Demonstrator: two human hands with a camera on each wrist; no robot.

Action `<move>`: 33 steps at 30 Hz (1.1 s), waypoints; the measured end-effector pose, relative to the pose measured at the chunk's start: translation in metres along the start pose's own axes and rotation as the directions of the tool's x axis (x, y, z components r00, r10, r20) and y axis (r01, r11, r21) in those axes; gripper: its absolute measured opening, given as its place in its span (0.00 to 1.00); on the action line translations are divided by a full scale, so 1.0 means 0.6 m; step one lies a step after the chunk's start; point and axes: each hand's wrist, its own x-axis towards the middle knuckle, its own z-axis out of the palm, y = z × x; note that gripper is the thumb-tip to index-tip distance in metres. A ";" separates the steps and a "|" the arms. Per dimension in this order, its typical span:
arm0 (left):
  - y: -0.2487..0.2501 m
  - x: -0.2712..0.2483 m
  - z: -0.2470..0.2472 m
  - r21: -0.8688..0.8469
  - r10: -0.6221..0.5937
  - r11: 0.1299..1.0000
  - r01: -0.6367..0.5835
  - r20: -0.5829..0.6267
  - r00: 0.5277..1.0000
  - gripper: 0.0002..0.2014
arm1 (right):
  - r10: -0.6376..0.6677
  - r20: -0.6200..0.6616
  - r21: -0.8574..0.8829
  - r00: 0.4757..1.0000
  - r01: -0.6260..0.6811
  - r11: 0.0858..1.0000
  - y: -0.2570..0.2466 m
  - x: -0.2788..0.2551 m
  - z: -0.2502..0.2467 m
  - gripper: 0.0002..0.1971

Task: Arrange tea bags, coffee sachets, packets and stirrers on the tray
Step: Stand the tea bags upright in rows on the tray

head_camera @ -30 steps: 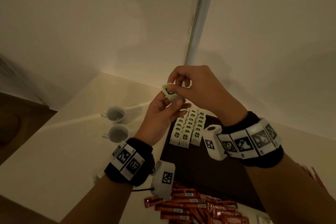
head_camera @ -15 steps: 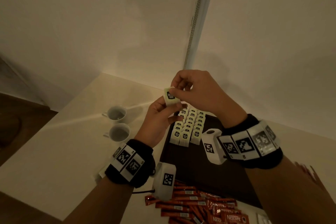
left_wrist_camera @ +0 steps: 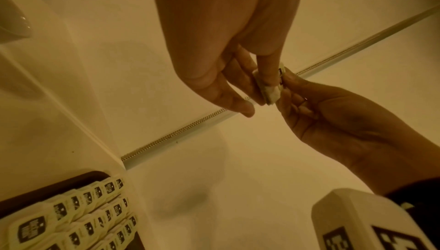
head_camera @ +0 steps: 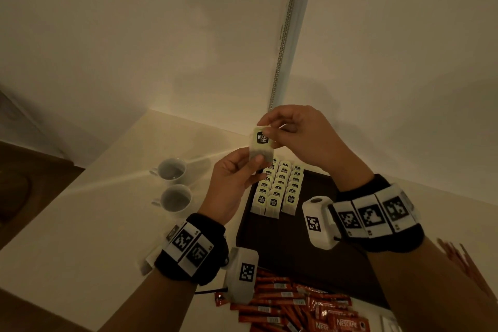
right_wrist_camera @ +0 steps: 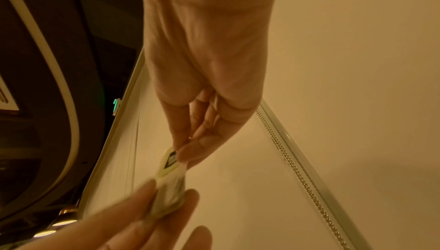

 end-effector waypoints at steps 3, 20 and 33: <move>-0.002 0.002 0.004 0.017 0.002 1.000 -0.002 -0.006 1.000 0.12 | 0.017 -0.017 -0.018 1.000 -0.017 1.000 0.004 -0.001 -0.001 0.06; -0.032 -0.076 -0.125 0.544 -0.228 0.800 0.252 -0.114 0.967 0.07 | 0.383 0.124 -0.347 0.916 -0.321 0.881 0.202 -0.077 -0.010 0.04; -0.059 -0.240 -0.273 0.450 -0.436 0.609 0.653 -0.498 0.749 0.07 | 0.658 0.083 -0.316 0.749 -0.606 0.730 0.390 -0.106 0.063 0.06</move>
